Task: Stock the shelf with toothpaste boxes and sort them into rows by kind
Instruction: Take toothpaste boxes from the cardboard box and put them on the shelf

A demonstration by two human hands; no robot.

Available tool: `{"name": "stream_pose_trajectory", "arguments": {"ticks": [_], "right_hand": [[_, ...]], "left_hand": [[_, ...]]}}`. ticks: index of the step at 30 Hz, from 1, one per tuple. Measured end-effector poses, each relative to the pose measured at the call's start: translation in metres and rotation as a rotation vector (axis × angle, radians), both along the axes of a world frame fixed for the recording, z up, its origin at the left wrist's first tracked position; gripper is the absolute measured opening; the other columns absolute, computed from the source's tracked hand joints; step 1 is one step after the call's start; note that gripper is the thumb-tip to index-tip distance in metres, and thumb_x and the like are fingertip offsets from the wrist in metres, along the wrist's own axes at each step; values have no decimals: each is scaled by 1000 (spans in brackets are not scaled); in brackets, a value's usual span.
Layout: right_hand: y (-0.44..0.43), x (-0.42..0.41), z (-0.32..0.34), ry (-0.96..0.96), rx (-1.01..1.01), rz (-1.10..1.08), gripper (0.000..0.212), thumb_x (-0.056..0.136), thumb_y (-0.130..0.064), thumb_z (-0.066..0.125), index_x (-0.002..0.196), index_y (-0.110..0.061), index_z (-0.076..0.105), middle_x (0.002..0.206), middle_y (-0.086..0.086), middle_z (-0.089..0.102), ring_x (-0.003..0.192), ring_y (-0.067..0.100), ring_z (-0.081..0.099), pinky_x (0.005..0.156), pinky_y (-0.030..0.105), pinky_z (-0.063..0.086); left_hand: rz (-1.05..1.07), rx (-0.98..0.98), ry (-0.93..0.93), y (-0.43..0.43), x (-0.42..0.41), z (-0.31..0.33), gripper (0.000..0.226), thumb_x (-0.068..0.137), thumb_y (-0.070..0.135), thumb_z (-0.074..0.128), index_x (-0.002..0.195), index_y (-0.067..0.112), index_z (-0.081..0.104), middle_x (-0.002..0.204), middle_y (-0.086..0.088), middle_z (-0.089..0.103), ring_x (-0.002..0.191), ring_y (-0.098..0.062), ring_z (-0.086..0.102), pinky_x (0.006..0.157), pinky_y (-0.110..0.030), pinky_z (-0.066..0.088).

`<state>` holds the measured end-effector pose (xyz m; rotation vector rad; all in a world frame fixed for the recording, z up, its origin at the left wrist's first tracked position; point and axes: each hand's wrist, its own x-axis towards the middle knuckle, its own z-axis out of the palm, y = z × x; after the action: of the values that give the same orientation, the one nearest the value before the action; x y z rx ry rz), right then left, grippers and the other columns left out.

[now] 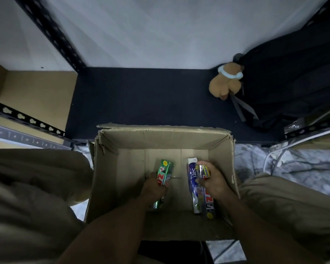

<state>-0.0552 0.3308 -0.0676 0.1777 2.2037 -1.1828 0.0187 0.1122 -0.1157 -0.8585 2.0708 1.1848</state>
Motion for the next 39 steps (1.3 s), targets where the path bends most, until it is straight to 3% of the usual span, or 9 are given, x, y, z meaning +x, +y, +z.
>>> {"name": "stream_pose_trajectory", "arguments": {"ticks": [4,9,13,18,21,25,31,36,39], "right_hand": [[2,4,-6,-110,-57,-108,86,69,5,85,138,-24,42,115,0,68,102,15,68,87,33,57],[-1,22,-16,-180,31,10,53,77,3,80,116,-19,52,111,10,67,92,18,66,71,23,53],[-2,37,-17,-274,161,213,47,83,-12,79,122,-16,53,125,7,57,111,20,56,90,30,48],[-5,31,-9,-238,131,321,56,98,-16,61,149,-25,40,146,1,45,124,18,49,82,18,44],[-10,25,0,-168,102,249,47,100,-15,55,144,-32,48,144,-1,49,125,20,50,94,30,47],[-17,16,23,-85,62,218,41,103,-26,51,140,-45,51,135,-7,54,114,17,58,88,25,47],[-28,7,89,26,-118,196,37,99,-27,60,134,-42,60,132,-14,59,105,-6,55,79,3,42],[-27,7,147,132,-241,157,39,96,-21,66,128,-43,64,119,-17,67,91,-13,63,75,4,45],[-27,10,175,225,-296,123,37,96,-13,65,122,-38,69,121,-16,67,97,-16,62,80,4,45]], "left_hand": [[21,96,17,-3,6,3,50,87,9,70,129,17,43,126,-6,60,119,-26,58,89,-37,49],[112,130,50,0,-2,5,47,89,20,71,129,18,46,115,-2,64,98,-18,62,80,-31,51],[147,135,117,2,-4,12,50,90,19,70,131,26,42,112,-5,63,97,-24,64,82,-43,57],[123,93,192,0,-7,24,64,94,19,67,149,25,34,136,-2,53,122,-25,54,102,-41,46],[158,56,218,-6,-3,30,59,95,25,64,148,27,38,135,-4,57,117,-28,57,102,-45,49],[129,34,258,-17,-1,44,61,93,20,67,147,25,41,133,-5,59,115,-25,58,101,-46,50],[-8,112,377,-43,-19,101,51,84,23,80,130,22,59,115,0,70,107,-20,66,88,-28,51],[-264,-37,421,-68,-30,150,46,83,49,75,125,39,60,101,9,70,92,-7,65,74,-23,47],[-313,-70,455,-76,-30,180,49,79,65,67,105,24,66,87,4,69,77,-11,61,75,-39,55]]}}
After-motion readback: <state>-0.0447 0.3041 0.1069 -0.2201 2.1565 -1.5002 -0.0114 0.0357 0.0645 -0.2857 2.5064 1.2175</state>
